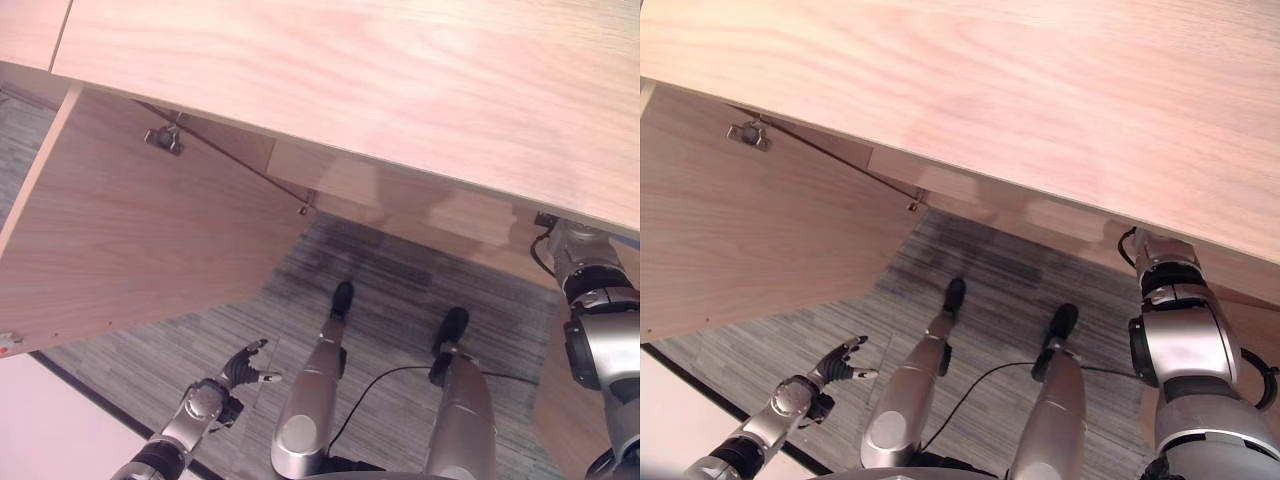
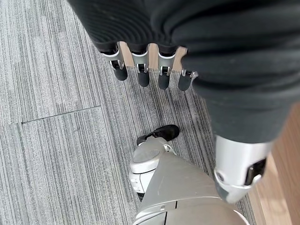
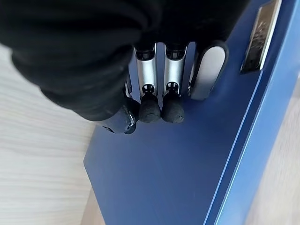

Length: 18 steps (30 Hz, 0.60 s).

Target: Put the empty folder in the office cabinet

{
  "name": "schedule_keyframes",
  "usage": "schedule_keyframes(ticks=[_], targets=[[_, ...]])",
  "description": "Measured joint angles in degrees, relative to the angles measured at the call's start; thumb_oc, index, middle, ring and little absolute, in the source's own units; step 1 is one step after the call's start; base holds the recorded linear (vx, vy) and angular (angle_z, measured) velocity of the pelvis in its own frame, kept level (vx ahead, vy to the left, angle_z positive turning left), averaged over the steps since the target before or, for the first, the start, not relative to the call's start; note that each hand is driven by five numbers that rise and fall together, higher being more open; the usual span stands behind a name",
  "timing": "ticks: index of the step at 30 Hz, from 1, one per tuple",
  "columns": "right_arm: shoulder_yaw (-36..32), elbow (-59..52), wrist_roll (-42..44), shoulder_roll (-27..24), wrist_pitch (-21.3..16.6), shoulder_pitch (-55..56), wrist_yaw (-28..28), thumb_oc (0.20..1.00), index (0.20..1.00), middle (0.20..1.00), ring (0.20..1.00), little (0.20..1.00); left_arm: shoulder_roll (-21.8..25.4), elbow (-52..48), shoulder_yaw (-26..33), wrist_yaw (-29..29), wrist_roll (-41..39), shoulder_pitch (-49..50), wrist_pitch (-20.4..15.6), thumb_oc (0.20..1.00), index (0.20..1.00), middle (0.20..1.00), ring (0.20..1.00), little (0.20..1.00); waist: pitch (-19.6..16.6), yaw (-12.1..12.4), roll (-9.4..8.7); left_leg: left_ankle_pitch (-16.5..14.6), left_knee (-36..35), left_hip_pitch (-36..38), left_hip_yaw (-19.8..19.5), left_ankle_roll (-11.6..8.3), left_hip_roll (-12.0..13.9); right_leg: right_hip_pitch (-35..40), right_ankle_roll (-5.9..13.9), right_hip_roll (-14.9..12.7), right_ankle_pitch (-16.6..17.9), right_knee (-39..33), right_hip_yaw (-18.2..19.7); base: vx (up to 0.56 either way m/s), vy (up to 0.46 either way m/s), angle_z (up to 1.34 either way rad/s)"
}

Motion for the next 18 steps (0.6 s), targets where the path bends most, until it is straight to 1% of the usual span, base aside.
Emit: schedule_keyframes(ticks=[5, 9, 13, 18], targets=[[-1.52, 0.02, -0.02, 0.13, -0.51, 3.34, 0.02, 0.200, 0.200, 0.200, 0.200, 0.200, 0.02, 0.03, -0.01, -0.54, -0.01, 0.15, 0.02, 1.000, 1.000, 1.000, 1.000, 1.000, -1.75, -0.05, -0.51, 0.00, -0.08, -0.30, -0.25, 0.00, -0.01, -0.16, 0.15, -0.04, -0.16, -0.03, -0.13, 0.00, 0.003, 0.02], [-2.07, 0.04, -0.02, -0.91, -0.50, 4.08, 0.02, 0.200, 0.200, 0.200, 0.200, 0.200, 0.05, 0.02, 0.00, -0.57, -0.06, 0.15, 0.02, 1.000, 1.000, 1.000, 1.000, 1.000, -1.78, -0.24, -0.55, 0.02, -0.09, -0.34, -0.25, -0.02, -0.08, -0.21, 0.17, -0.04, -0.14, -0.04, -0.11, 0.00, 0.000, 0.00], [-2.20, 0.62, 0.06, -4.33, 0.73, 4.72, 0.35, 0.200, 0.200, 0.200, 0.200, 0.200, 0.45, 0.01, 0.01, -0.67, -0.11, 0.15, 0.01, 1.000, 1.000, 1.000, 1.000, 1.000, -1.78, -0.14, -0.56, 0.13, -0.18, -0.56, -0.27, 0.06, -0.09, -0.45, 0.18, -0.10, -0.13, -0.04, -0.07, 0.00, 0.000, 0.00], [-2.07, 4.65, 0.64, -10.64, 4.28, 3.83, 0.86, 0.200, 0.200, 0.200, 0.200, 0.200, 2.18, 0.09, 0.00, -1.00, -1.17, 0.28, 0.02, 1.000, 1.000, 1.000, 1.000, 1.000, -1.74, -0.04, -0.59, 0.30, -0.66, -0.61, -0.26, 0.14, -0.41, -0.63, 0.21, -0.32, -0.11, -0.17, -0.05, 0.00, 0.000, 0.00]])
